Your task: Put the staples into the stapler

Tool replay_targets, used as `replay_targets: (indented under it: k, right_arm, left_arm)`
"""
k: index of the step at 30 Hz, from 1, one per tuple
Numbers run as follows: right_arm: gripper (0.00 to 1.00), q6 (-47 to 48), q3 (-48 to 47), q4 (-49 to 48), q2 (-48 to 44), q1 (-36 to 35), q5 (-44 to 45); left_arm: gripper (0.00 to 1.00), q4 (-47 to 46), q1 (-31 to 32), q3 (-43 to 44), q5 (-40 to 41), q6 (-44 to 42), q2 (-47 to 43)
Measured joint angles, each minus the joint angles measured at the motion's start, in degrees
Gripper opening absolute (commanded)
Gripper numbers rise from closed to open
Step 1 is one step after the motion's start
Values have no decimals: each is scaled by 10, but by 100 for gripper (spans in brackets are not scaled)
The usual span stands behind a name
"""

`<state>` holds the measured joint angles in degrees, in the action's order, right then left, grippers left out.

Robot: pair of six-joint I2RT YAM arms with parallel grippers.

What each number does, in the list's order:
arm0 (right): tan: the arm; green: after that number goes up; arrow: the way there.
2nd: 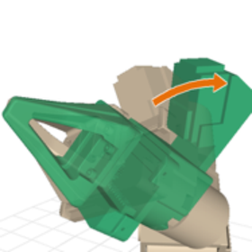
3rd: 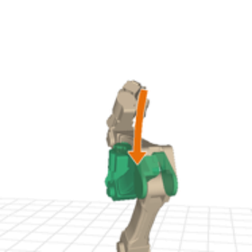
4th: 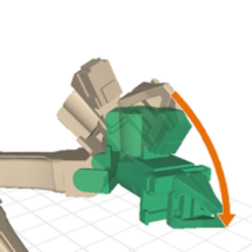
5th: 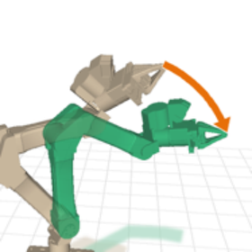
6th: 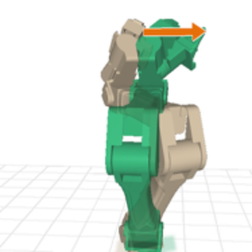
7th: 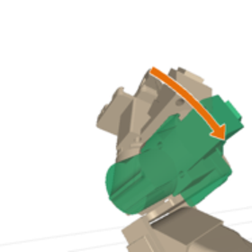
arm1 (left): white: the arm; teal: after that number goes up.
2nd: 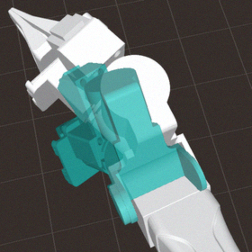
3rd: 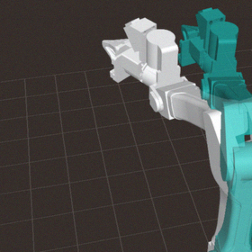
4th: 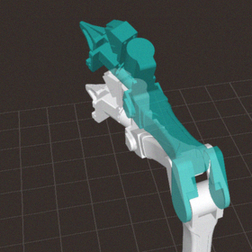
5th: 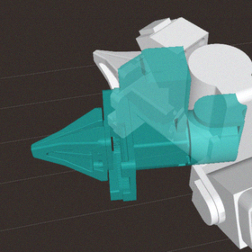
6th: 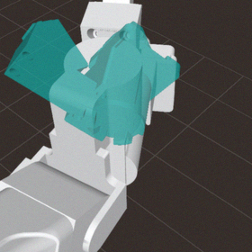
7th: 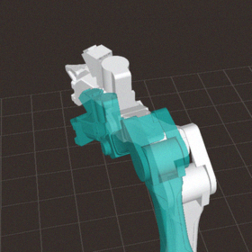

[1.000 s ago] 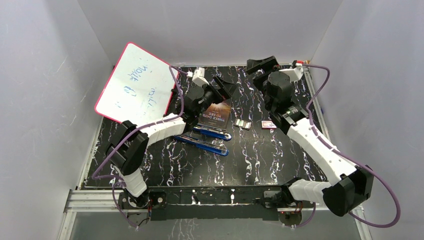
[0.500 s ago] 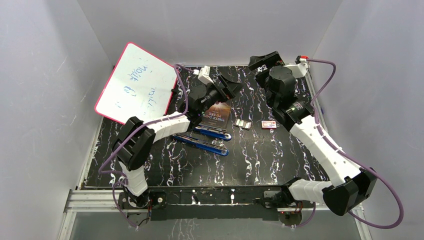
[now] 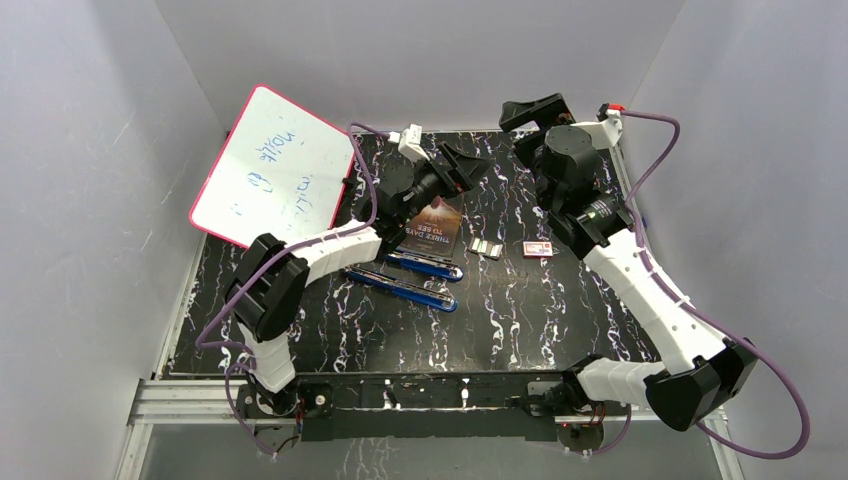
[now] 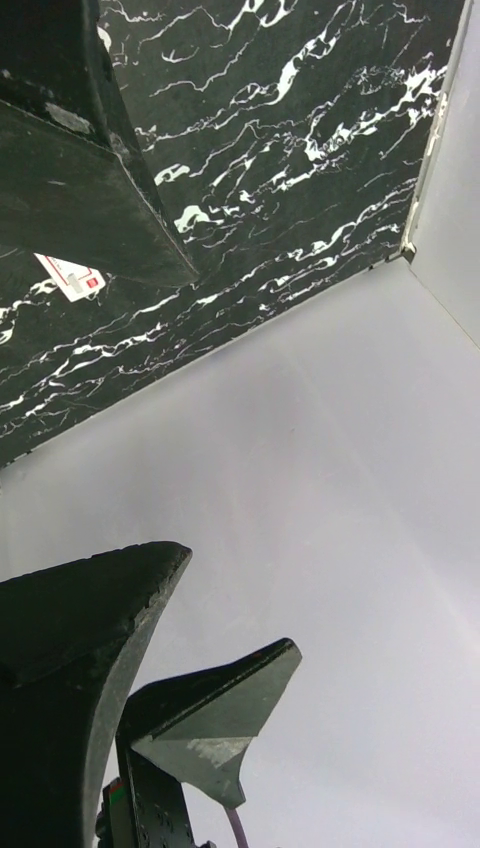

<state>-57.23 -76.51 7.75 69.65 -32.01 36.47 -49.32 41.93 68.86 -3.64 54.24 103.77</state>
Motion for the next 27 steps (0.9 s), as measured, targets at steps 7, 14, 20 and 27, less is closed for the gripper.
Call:
replay_targets:
  k: [7,14,20,27]
  right_arm:
    - [98,4,3,-16,-2,0,0]
    - [98,2,51,-50,-35,0,0]
    - [98,17,106,-100,-70,0,-1]
    - [98,70,90,-117,-48,0,-6]
  left_arm:
    - [98,-2,0,17,-3,-3,0]
    - [98,-3,3,18,-9,-21,0]
    - [98,-2,21,18,-2,-51,0]
    - [98,1,29,18,0,-42,1]
